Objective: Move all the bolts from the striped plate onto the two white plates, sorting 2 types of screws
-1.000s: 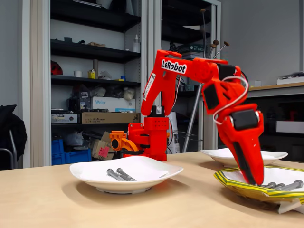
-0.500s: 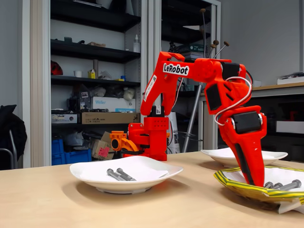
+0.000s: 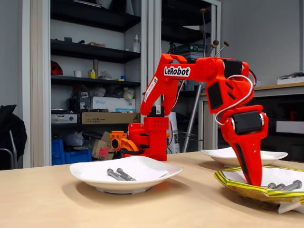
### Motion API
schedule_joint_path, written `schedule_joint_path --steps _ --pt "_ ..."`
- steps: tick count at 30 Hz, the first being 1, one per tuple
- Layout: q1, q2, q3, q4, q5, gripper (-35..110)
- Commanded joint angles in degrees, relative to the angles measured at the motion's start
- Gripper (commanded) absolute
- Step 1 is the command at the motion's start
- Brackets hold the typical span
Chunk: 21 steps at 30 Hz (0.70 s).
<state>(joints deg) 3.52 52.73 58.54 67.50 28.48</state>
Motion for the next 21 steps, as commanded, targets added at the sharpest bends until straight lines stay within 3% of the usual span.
schedule_joint_path --steps 1,10,21 --pt "0.44 0.62 -3.08 3.16 2.11 0" --pt "-4.83 4.92 -11.43 19.25 9.32 0" --pt "-22.24 26.37 16.44 20.21 47.11 0"
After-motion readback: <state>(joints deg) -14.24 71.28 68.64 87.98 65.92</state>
